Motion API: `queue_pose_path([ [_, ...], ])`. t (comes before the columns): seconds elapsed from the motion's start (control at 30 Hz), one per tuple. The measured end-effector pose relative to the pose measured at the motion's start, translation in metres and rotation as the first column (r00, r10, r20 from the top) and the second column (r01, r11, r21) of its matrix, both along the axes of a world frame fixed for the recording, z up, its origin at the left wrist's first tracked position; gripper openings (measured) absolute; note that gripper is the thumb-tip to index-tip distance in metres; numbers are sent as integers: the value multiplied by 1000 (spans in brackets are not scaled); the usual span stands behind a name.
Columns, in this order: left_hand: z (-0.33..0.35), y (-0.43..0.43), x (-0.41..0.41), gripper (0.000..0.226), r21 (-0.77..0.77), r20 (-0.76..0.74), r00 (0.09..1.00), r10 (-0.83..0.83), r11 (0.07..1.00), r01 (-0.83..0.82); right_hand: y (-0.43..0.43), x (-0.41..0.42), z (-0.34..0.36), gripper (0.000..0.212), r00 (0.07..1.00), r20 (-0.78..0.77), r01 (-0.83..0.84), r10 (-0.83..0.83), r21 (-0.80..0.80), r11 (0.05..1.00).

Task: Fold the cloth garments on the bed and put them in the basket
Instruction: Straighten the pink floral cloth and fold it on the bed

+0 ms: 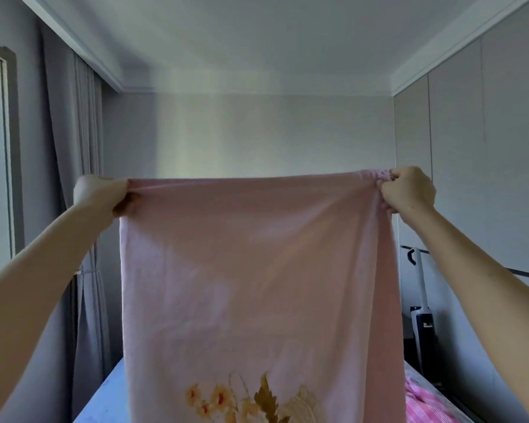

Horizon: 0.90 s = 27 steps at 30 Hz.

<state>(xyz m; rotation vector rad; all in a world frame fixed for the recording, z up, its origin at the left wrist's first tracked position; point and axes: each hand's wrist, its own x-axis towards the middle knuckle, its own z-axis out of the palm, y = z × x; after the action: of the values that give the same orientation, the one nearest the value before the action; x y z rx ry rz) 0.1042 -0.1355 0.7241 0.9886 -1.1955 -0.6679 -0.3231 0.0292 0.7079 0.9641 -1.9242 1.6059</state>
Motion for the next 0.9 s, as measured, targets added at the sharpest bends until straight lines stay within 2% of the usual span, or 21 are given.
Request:
queue_pose_path([
  [0.1,-37,-46,-12,28,97,392,918,61,990,-107,-36,-9,-29,24,999,10,39,-44,306,951],
  [0.17,-66,-79,-22,29,153,501,865,34,980,-128,-65,-17,-53,17,993,111,-17,-29,396,918],
  [0.23,-93,-113,-32,23,193,520,854,12,972,-131,-100,-29,-77,16,939,335,-189,76,320,928],
  [0.3,-107,-139,-46,18,208,472,882,15,970,-128,-132,-36,-93,15,772,576,-372,270,63,926],
  [0.33,-108,-149,-57,18,186,441,897,40,973,-135,-150,-40,-95,18,711,612,-399,346,-54,915],
  [0.37,-103,-155,-66,20,121,390,916,92,981,-150,-164,-43,-89,20,702,589,-405,401,-133,905],
  [0.4,-92,-158,-75,25,18,304,940,155,986,-169,-176,-44,-76,21,746,505,-391,434,-196,899],
  [0.47,-55,-157,-88,33,-262,23,967,253,935,-239,-188,-41,-36,22,849,233,-372,473,-371,851],
  [0.53,-26,-156,-91,31,-429,-203,956,212,858,-282,-185,-37,-1,20,888,-9,-400,461,-510,762],
  [0.57,-17,-161,-87,30,-455,-233,958,168,851,-261,-184,-38,9,21,882,-61,-424,467,-536,730],
  [0.63,-15,-167,-80,31,-433,-176,974,142,877,-206,-184,-47,13,22,875,-79,-451,478,-494,743],
  [0.73,-26,-167,-72,35,-388,-17,982,191,903,-182,-176,-60,0,16,941,-63,-335,332,-305,892],
  [0.77,-30,-164,-70,34,-353,-10,979,206,915,-196,-171,-61,-6,17,952,-48,-306,304,-254,917],
  [0.9,-70,-139,-65,34,-156,-42,988,151,975,-155,-139,-52,-50,20,912,73,-385,403,-183,905],
])
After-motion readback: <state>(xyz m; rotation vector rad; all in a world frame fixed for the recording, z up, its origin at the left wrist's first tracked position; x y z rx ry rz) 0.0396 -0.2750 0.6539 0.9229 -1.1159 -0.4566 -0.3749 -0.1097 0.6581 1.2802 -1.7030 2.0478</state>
